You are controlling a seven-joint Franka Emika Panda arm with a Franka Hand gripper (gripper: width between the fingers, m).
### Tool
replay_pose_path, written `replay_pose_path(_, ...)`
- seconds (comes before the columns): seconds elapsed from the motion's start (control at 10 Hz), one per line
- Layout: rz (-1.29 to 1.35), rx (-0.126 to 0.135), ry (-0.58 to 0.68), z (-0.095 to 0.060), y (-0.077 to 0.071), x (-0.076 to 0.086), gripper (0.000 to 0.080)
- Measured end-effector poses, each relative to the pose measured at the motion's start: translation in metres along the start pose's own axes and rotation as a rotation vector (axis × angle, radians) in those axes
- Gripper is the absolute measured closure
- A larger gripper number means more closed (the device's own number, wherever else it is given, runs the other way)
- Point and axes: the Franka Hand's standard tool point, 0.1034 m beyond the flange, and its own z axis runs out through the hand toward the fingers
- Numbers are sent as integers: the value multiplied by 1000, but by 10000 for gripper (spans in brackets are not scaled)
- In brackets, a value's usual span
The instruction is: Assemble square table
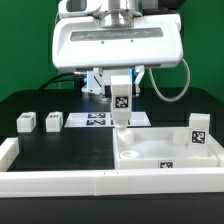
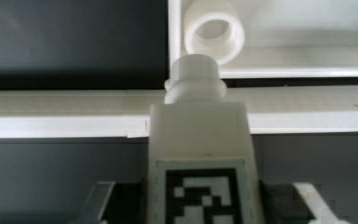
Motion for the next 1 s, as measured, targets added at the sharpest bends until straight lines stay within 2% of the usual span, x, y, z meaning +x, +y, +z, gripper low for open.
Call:
replay_pose_path(0.4, -1, 0, -1, 1, -1, -1, 509)
replay_pose_path(0.8, -4, 4, -1, 16, -4, 4, 509)
replay_pose_path(1.0, -4, 2, -6, 26, -4, 1, 509)
